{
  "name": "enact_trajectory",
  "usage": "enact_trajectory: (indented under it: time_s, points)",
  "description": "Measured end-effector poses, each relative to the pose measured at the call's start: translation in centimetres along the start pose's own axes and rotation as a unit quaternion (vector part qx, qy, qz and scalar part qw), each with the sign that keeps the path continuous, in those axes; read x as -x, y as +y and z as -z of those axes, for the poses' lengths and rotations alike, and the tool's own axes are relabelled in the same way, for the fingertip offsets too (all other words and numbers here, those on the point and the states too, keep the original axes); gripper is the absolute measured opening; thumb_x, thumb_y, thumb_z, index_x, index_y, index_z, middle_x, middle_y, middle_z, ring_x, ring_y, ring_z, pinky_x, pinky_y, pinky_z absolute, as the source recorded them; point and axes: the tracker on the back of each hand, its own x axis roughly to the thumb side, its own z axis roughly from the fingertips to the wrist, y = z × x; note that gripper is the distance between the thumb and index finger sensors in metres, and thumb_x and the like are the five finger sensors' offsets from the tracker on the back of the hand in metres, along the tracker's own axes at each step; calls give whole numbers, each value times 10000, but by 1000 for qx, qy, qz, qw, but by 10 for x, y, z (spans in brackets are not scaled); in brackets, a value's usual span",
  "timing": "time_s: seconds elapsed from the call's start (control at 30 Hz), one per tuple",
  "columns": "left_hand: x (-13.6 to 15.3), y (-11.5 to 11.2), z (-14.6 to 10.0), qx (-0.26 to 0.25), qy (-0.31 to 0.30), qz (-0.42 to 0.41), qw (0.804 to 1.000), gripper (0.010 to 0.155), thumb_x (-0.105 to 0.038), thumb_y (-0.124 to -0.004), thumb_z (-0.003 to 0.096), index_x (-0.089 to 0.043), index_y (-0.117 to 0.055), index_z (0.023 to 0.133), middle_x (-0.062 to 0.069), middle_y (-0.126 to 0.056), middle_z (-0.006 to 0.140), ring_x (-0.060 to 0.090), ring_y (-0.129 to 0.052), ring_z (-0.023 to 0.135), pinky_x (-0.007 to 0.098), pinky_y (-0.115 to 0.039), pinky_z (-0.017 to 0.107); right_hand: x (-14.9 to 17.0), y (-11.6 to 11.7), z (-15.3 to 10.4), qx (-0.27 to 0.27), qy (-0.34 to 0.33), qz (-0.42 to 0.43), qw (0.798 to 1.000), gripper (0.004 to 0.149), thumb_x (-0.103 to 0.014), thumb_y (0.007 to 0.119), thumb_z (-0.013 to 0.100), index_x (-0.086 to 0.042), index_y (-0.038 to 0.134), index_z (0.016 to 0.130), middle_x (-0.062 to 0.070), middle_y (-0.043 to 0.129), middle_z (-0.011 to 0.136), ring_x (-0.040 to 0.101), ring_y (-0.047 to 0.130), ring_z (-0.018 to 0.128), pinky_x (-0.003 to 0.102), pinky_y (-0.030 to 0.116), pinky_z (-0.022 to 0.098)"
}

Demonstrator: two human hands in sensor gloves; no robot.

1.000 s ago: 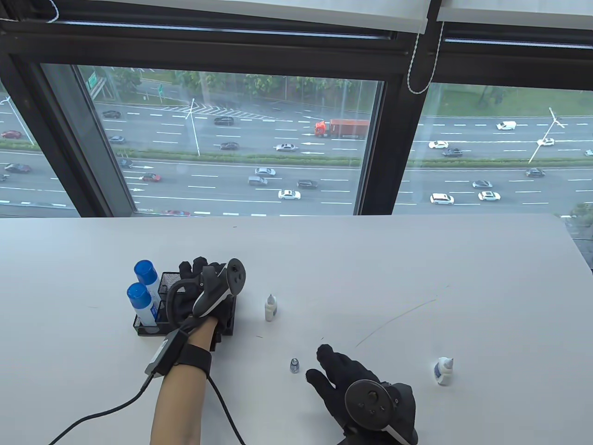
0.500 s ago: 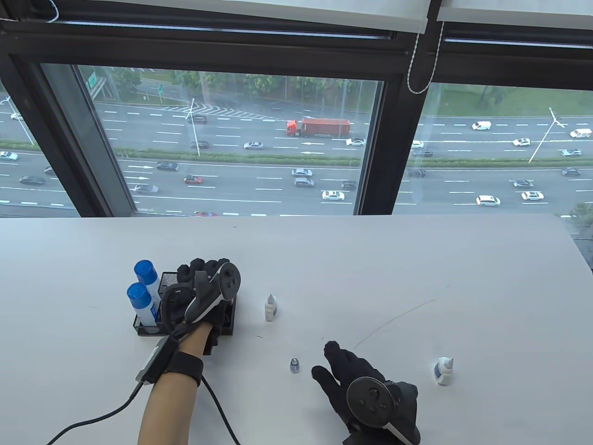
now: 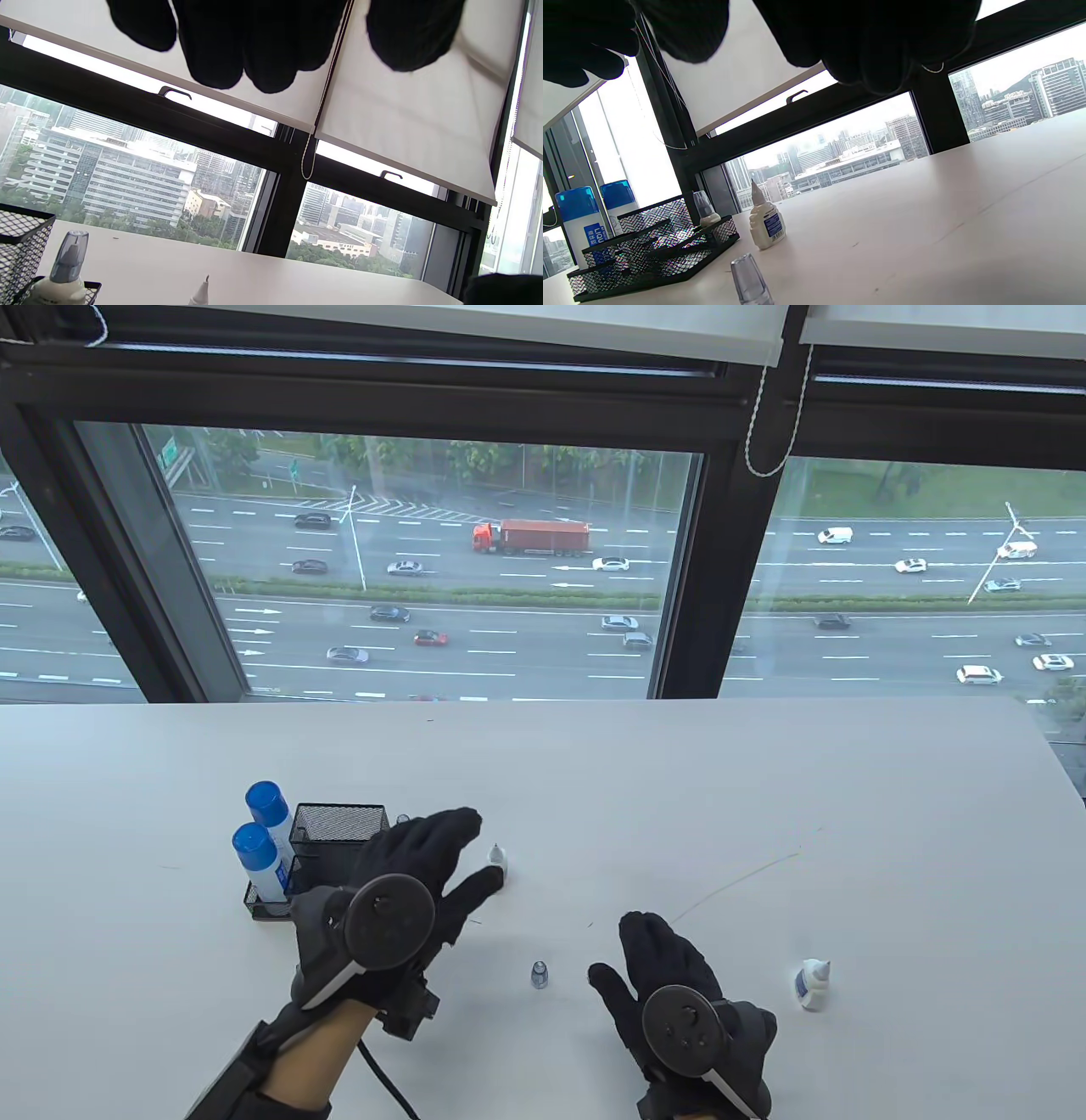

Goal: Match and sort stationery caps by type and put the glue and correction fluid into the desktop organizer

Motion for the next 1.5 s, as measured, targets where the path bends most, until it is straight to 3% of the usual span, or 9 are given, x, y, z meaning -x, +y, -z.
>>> enact_trajectory:
  time_s: [0.17,0.3,0.37,0.6,0.77,1.0,1.23,1.37,1.5]
  points:
    - [-3,-36,-23,7,-8,21,1000,662,-653,-697,544,-318,-620,1110,-13,-767,1139,326,-812,1044,598,-627,756,1,1,-1,1,6,10,1000,670,-524,712,532,-158,607,1083,176,648,1097,404,729,946,599,586,714]
    - [9,-56,-27,-23,18,9,1000,653,-650,-702,545,-314,-626,1101,-18,-777,1121,315,-825,1027,589,-639,750,5,2,-1,7,34,9,999,674,-541,703,532,-155,619,1079,177,660,1091,413,730,940,604,576,715]
    - [17,-63,-25,-6,26,-2,1000,657,-649,-706,545,-313,-623,1103,-8,-772,1126,327,-817,1030,594,-632,749,8,0,0,25,52,-3,998,679,-545,704,533,-153,617,1080,179,657,1092,418,724,941,606,571,716]
    - [32,-70,-32,9,41,-20,999,656,-646,-696,551,-309,-612,1107,-7,-762,1129,322,-811,1036,593,-628,753,22,-15,1,55,108,-3,993,751,-620,680,533,-165,562,1119,206,579,1139,456,637,992,644,497,736]
    - [38,-76,-39,32,41,-42,998,657,-646,-696,550,-308,-610,1107,-7,-762,1128,324,-811,1035,592,-629,752,45,-35,6,77,188,6,979,832,-651,680,535,-173,431,1168,226,415,1195,489,489,1058,673,410,753]
    - [35,-74,-39,28,24,-49,998,654,-643,-693,551,-306,-611,1105,-10,-768,1122,319,-817,1032,590,-633,751,103,-57,16,37,305,-115,945,918,-622,744,520,-144,311,1173,259,366,1189,541,548,1025,679,483,728]
    - [34,-74,-39,24,20,-57,998,655,-644,-692,551,-305,-611,1105,-11,-769,1121,318,-815,1033,589,-634,751,147,-25,18,-76,365,-158,914,823,-517,768,539,-167,364,1165,248,477,1160,492,696,957,628,593,695]
    - [35,-76,-39,29,22,-53,998,649,-644,-692,551,-311,-613,1102,-9,-767,1122,318,-817,1032,589,-634,751,151,-13,20,-73,361,-169,914,755,-433,768,552,-173,392,1152,196,614,1106,415,794,890,575,659,663]
    - [34,-79,-40,34,21,-48,998,649,-644,-691,551,-311,-613,1102,-8,-769,1120,317,-816,1032,589,-634,751,154,-2,21,-88,363,-171,912,628,-342,780,553,-158,543,1105,161,722,1032,350,868,815,527,717,623]
